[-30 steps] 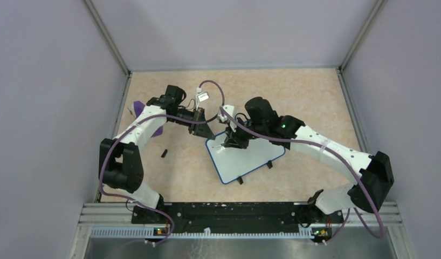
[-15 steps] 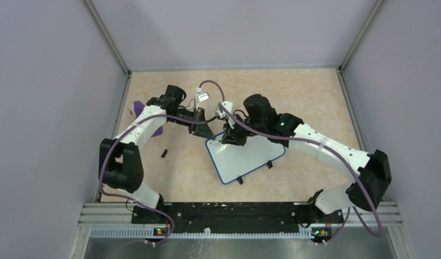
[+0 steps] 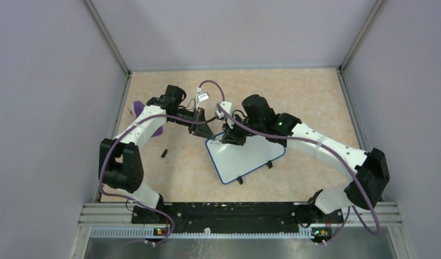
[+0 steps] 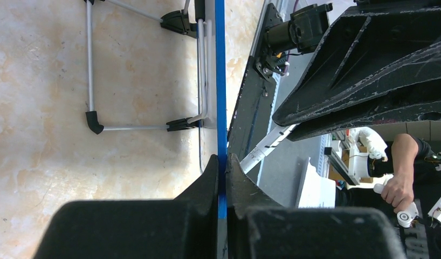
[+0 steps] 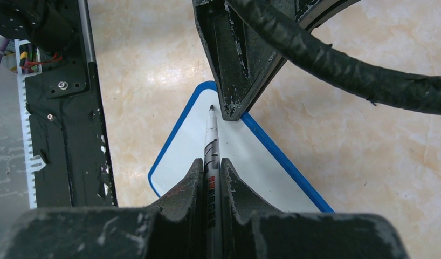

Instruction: Write a sentence on the whiteboard

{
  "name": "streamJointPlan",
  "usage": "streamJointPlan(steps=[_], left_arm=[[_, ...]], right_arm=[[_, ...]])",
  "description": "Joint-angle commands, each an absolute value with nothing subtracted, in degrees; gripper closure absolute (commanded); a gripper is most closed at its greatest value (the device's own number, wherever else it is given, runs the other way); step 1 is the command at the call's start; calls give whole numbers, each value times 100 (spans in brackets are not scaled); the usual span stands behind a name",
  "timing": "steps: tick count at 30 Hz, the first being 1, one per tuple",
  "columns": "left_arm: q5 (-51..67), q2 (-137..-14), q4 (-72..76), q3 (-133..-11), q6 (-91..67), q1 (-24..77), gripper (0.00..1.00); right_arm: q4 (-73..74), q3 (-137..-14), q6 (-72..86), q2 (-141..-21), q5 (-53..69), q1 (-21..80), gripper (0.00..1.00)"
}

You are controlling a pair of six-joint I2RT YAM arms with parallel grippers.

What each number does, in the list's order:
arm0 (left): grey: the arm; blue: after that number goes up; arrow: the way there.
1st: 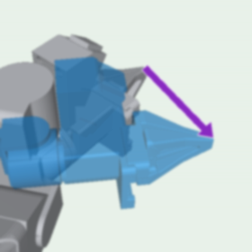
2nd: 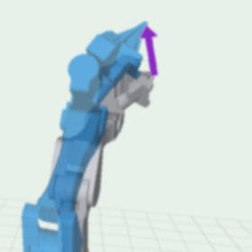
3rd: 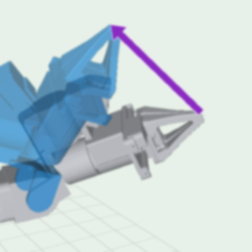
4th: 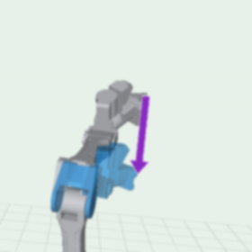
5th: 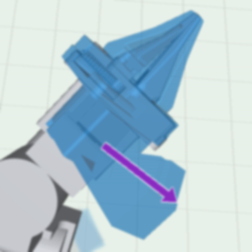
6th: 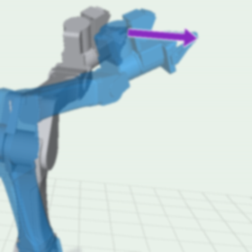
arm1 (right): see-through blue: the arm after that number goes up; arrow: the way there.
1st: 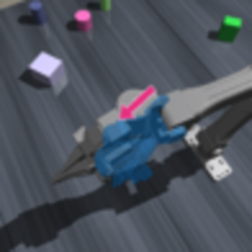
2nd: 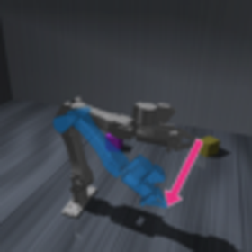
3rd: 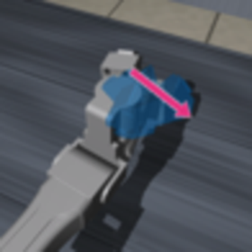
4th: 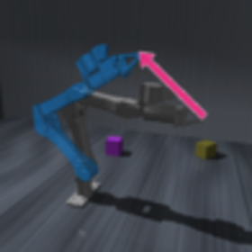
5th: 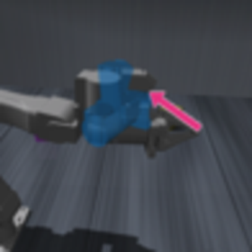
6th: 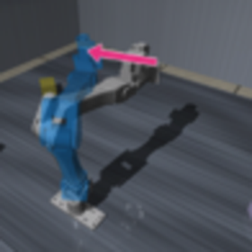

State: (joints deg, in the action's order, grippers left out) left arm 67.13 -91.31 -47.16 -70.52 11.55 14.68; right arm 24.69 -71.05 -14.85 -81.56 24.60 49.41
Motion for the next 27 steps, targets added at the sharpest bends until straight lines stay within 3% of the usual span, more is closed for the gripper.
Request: streamJointPlan(steps=[1,27], left_arm=[[6728,-9200,-4759,-7201,1344,1521,100],[6742,-9237,-4795,-7212,1388,1521,100]], right_arm=[[2330,-7139,-1529,-8118,2422,5021,100],[2591,-6940,-1641,-8009,2644,5188,100]])
